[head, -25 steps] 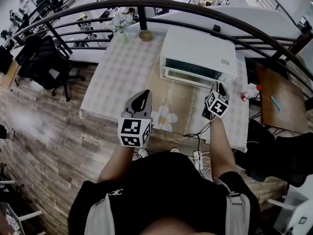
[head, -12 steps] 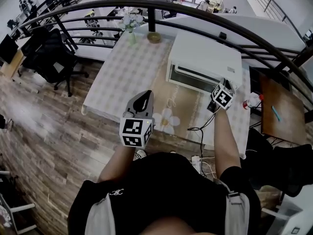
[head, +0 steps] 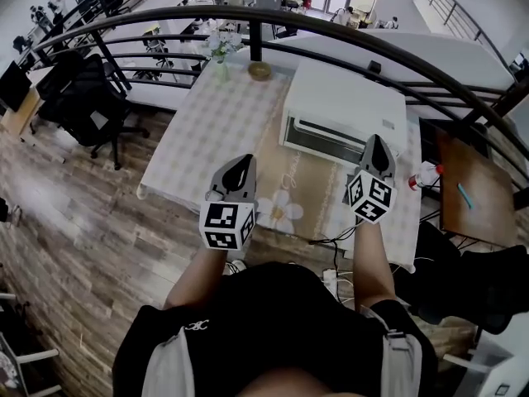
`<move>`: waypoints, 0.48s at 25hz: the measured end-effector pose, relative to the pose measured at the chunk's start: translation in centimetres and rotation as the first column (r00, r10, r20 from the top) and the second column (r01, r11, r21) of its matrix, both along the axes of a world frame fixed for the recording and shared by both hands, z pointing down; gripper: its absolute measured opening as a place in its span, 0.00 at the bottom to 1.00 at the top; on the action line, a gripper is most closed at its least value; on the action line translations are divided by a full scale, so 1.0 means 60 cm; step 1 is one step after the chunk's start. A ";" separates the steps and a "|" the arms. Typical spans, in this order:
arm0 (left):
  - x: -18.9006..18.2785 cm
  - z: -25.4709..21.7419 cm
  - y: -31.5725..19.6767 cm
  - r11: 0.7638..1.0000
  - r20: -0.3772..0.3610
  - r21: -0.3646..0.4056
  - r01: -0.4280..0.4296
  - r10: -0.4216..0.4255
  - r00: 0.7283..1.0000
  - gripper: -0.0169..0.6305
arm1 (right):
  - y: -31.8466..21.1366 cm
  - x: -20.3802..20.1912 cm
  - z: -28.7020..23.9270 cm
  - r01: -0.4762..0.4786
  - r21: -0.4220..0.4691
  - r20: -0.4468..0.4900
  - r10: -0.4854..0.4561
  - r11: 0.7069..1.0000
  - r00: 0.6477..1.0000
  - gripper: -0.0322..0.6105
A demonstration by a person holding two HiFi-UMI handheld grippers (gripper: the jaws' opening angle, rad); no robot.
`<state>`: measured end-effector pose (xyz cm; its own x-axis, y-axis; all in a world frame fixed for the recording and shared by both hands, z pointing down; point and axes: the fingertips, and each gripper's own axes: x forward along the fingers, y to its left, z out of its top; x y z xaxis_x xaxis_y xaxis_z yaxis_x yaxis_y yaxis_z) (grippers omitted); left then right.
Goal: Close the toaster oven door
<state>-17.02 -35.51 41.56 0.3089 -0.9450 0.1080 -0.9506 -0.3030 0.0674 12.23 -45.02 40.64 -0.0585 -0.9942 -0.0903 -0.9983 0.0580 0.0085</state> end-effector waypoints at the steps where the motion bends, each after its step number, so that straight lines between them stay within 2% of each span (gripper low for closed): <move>1: 0.001 0.000 -0.001 1.000 0.000 0.001 -0.002 0.002 1.000 0.05 | 0.018 -0.012 -0.009 0.021 0.012 0.011 -0.021 1.000 1.000 0.04; 4: 0.009 0.002 -0.002 1.000 0.006 -0.002 -0.017 0.017 1.000 0.05 | 0.066 -0.040 -0.013 0.053 0.042 0.003 -0.053 0.998 0.999 0.04; 12: 0.021 0.002 -0.008 0.999 0.007 -0.004 -0.046 0.046 0.999 0.05 | 0.090 -0.055 0.009 0.080 -0.002 0.019 -0.080 0.997 0.997 0.04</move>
